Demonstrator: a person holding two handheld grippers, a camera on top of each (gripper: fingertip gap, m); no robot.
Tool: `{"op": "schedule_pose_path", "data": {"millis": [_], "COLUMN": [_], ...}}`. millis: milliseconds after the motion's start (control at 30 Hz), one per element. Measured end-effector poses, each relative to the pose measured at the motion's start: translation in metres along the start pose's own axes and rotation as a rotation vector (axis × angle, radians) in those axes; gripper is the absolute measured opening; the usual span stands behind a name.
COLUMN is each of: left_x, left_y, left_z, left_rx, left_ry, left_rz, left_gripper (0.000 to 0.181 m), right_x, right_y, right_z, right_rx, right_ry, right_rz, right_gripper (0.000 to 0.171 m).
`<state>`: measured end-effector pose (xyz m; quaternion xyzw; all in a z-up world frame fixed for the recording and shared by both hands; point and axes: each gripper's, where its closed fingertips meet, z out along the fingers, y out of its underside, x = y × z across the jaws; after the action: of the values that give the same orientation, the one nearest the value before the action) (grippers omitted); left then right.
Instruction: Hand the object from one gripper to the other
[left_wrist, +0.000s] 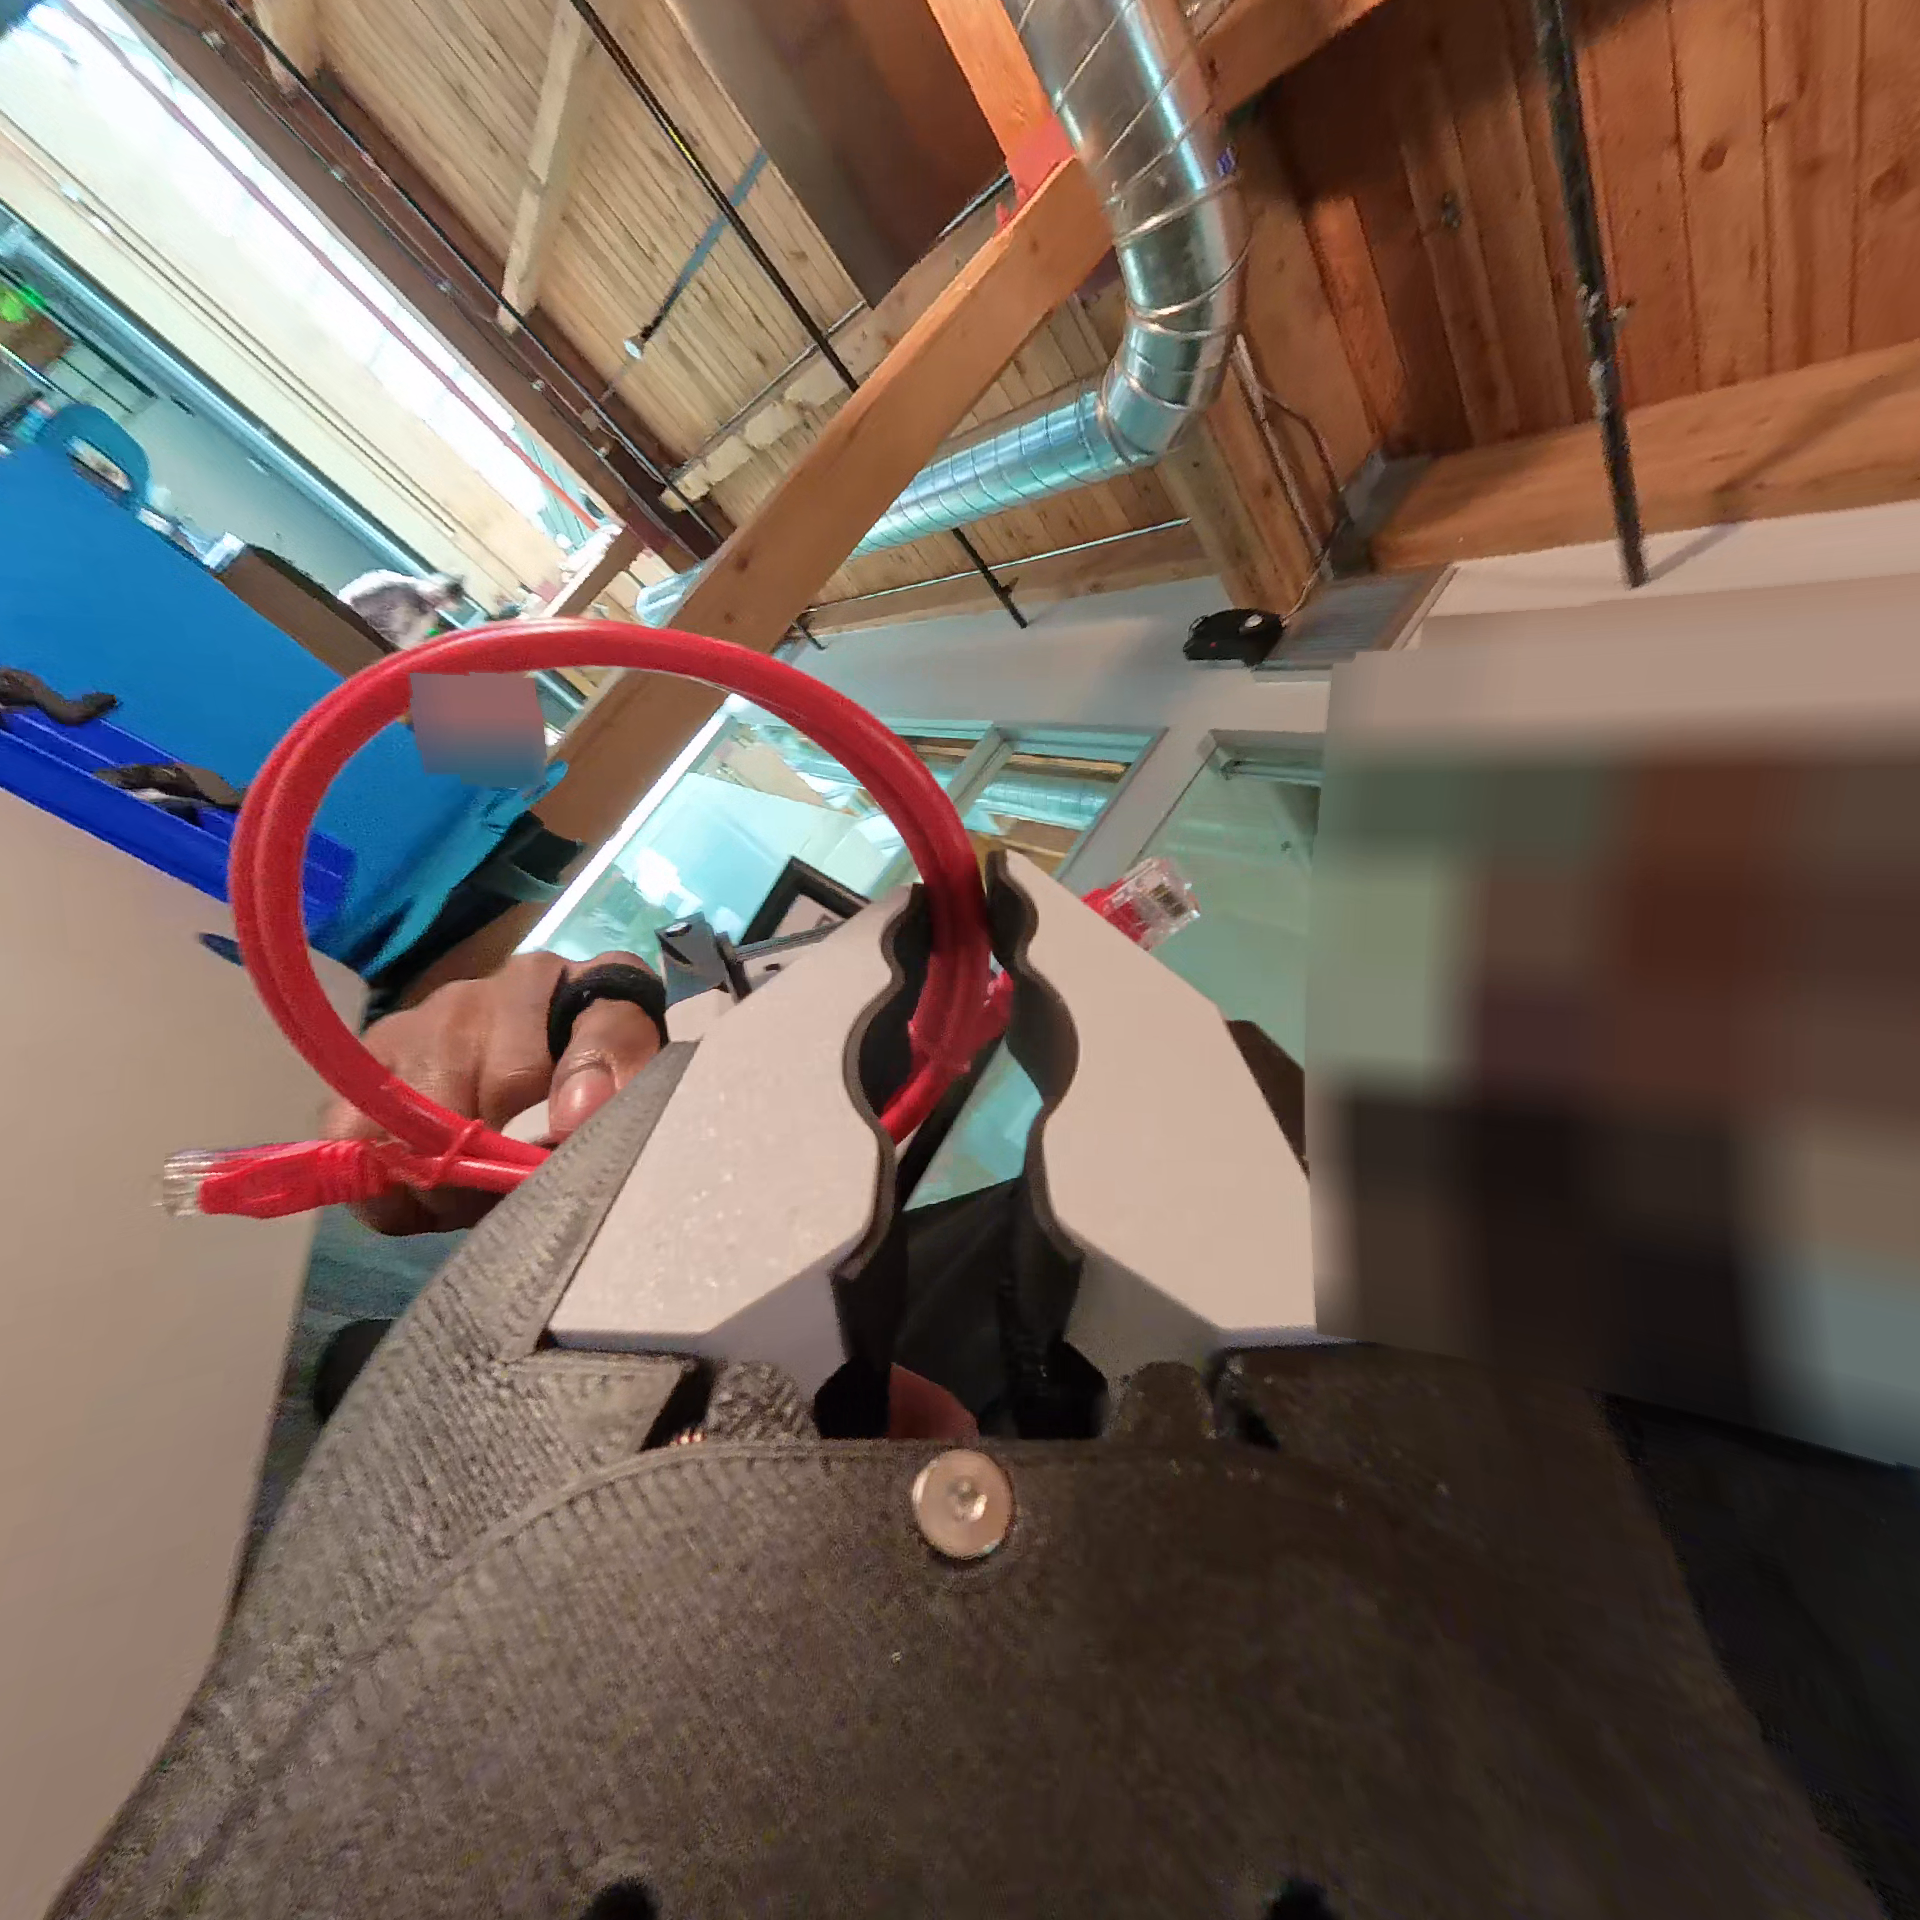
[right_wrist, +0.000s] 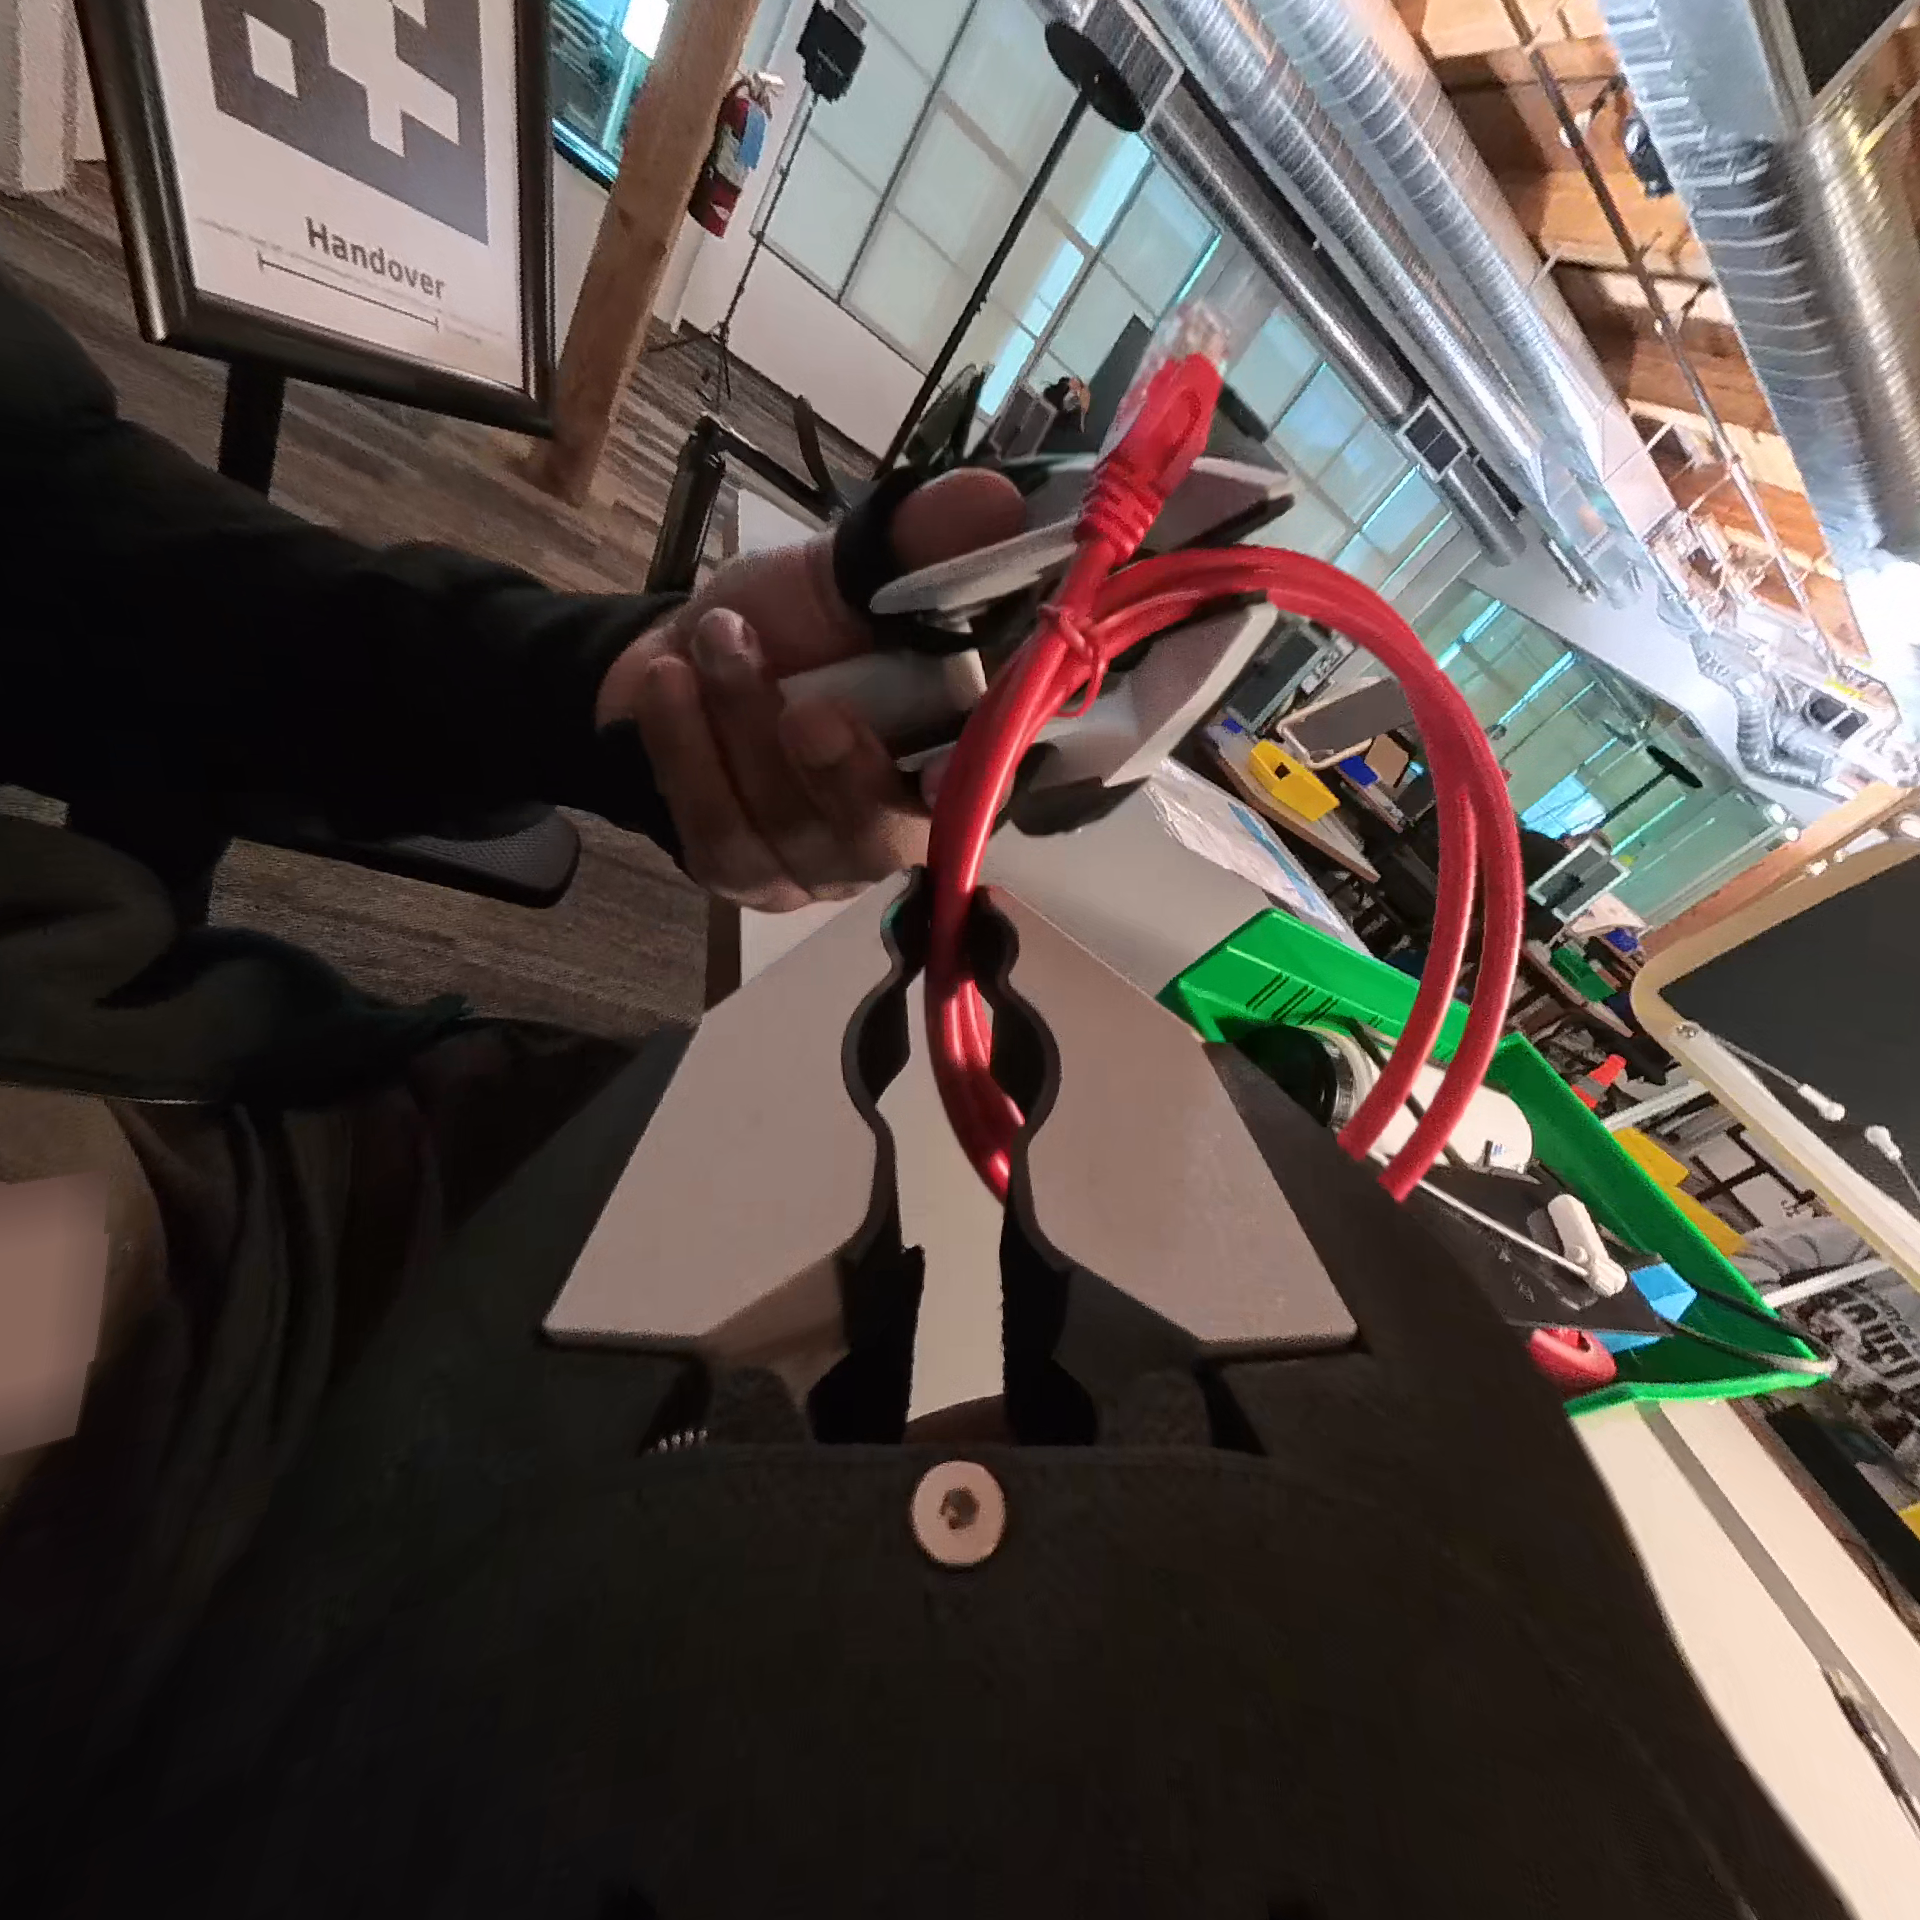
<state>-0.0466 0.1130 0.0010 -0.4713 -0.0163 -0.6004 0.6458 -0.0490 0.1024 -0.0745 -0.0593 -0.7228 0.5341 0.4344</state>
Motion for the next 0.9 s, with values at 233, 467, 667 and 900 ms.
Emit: {"op": "schedule_pose_path", "data": {"millis": [233,467,667,900], "left_x": [-0.012,-0.022,-0.044,-0.061], "left_y": [-0.001,0.041,0.068,0.074], "left_z": [-0.006,0.002,-0.003,-0.020], "left_rx": [-0.061,-0.383,-0.589,-0.662], "left_ry": [-0.238,-0.368,-0.417,-0.488], "left_rz": [0.428,0.914,1.020,0.942], "left_gripper": [0.011,0.011,0.012,0.035], "right_x": [0.017,0.042,0.039,0.022], "right_y": [-0.004,-0.029,-0.038,-0.034], "right_z": [-0.016,-0.027,-0.015,-0.009], "right_rx": [0.043,0.258,0.279,0.176], "right_ry": [-0.017,-0.089,-0.122,-0.077], "right_rz": [0.214,0.731,0.880,0.558], "right_gripper": [0.024,0.029,0.026,0.010]}}
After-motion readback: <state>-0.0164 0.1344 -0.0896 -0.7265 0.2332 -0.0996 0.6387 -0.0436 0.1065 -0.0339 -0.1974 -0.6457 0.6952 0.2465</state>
